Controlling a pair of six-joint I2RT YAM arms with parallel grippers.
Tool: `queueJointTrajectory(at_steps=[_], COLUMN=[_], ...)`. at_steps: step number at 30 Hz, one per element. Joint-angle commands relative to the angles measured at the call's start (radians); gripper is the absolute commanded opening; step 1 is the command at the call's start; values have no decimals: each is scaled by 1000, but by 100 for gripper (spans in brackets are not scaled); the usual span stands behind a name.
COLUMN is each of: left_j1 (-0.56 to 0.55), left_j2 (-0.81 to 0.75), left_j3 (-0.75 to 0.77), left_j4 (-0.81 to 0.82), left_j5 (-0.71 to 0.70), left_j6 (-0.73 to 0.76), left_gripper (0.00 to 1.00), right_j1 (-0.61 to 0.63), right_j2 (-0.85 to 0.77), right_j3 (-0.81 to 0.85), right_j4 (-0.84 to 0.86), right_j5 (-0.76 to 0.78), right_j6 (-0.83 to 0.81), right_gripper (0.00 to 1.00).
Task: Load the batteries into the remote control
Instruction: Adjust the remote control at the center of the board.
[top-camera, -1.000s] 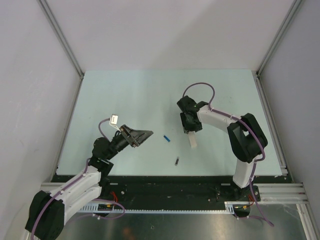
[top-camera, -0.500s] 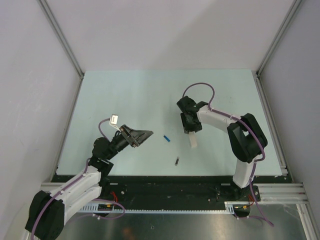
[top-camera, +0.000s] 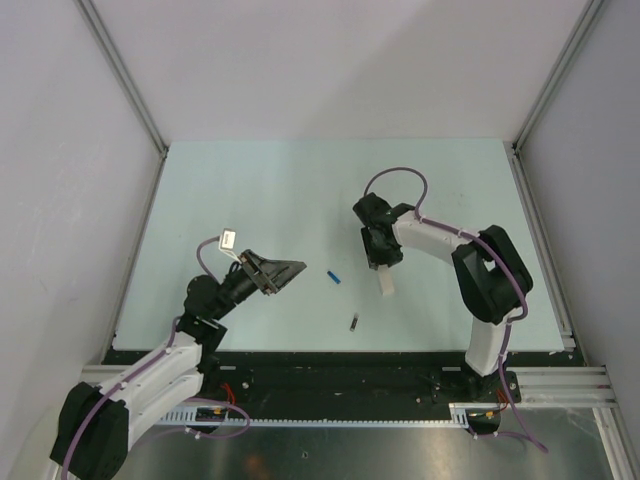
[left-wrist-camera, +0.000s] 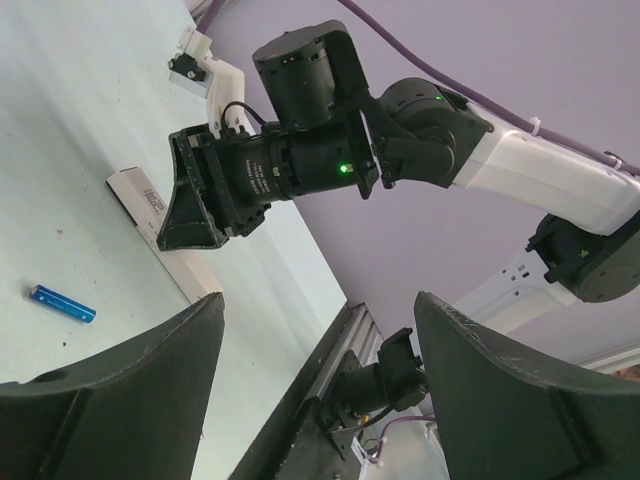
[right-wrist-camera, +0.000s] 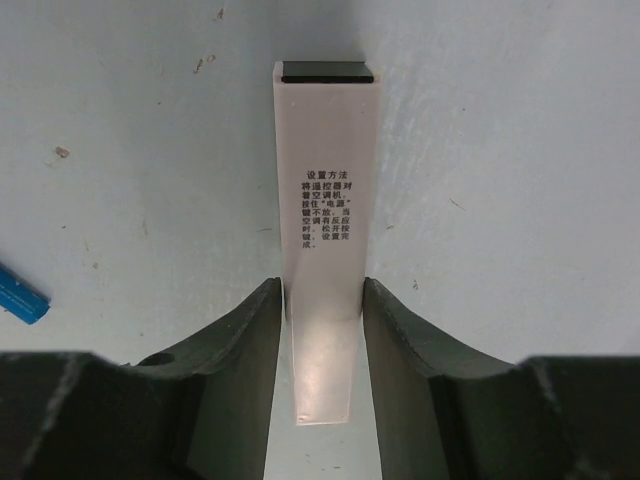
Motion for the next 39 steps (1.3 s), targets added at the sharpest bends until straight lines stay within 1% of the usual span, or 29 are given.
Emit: queueJointTrajectory(at_steps=[1, 6, 9, 10, 12, 13, 15, 16, 19, 23, 25, 30, 33, 36, 39], left_j1=[-5, -4, -1, 1, 4, 5, 7, 7, 9, 9, 9, 4, 4, 4, 8], left_j2=[-18, -30, -37, -39, -41, -41, -42, -42, -47, -50, -51, -70, -76, -76, -68], left_j3=[-9, -13, -19, -21, -27, -29, -29, -30, -32, -38, -41, -58, -68, -79, -79], left_j4=[17, 17, 14, 12, 11, 11, 9, 9, 6, 2, 2, -5, -11, -21, -61], left_j5=[-3, 0, 1, 0, -2, -2, -3, -3, -2, 0, 4, -3, -14, -28, -51], left_j6=[20, 18, 15, 14, 9, 8, 5, 1, -2, -9, -12, -23, -32, -40, -43], left_gripper=[81, 81, 80, 80, 81, 80, 80, 80, 80, 80, 80, 79, 79, 78, 78], right_j1=[-5, -5, 0, 8, 21, 44, 69, 81, 121, 136, 167, 273, 304, 340, 342], right_j2=[25, 33, 27, 25, 19, 13, 2, -5, -11, -22, -30, -61, -71, -129, -178], right_j3=[33, 33, 33, 33, 32, 32, 29, 26, 7, -48, -75, -146, -158, -229, -267], right_j4=[0, 10, 13, 13, 14, 17, 26, 37, 51, 100, 109, 138, 123, 187, 207], right_j5=[-9, -25, -29, -31, -21, -15, -3, -6, -5, -73, -69, 26, 60, 106, 120], right_j6=[-21, -32, -54, -64, -101, -115, -147, -179, -234, -282, -302, -394, -411, -437, -426], right_gripper=[42, 41, 35, 31, 26, 21, 14, 8, 0, 0, 0, 0, 0, 0, 0])
